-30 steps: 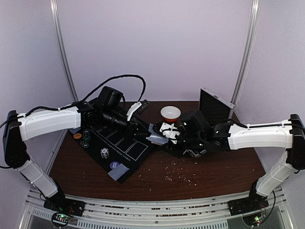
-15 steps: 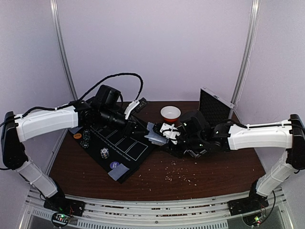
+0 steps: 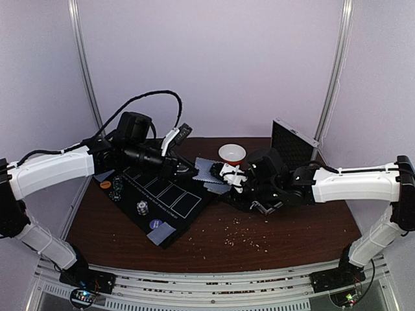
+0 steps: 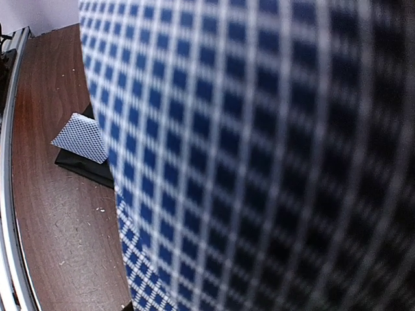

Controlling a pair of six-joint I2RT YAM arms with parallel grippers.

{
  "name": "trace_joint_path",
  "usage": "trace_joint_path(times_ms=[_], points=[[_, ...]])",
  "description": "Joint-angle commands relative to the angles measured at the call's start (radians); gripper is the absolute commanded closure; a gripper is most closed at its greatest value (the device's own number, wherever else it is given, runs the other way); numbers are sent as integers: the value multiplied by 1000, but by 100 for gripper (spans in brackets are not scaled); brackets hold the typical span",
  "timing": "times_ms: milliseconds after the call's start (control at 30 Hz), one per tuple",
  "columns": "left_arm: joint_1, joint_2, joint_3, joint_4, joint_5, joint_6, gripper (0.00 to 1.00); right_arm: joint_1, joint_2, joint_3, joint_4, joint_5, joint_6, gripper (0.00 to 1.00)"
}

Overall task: Distribute texas hold em gaming equipment
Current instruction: Pick up the poker card from the face-down deck piles.

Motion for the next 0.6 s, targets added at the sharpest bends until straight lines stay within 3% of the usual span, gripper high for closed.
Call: trace_joint_path(times_ms=[0, 167, 267, 467, 567], points=[[24, -55, -42, 126, -23, -117, 100, -12, -26, -9, 31, 37, 32, 60], [65, -146, -128, 226, -107, -289, 100, -19, -23, -9, 31, 68, 52, 60], [85, -225, -213, 290, -239, -459, 100, -23, -20, -9, 33, 83, 67, 61], [87, -438, -538, 374, -528, -822, 100, -23, -11, 9, -10, 95, 69, 61], [89, -516, -715, 424, -564, -1041, 100, -21, -26, 8, -26, 82, 68, 61]])
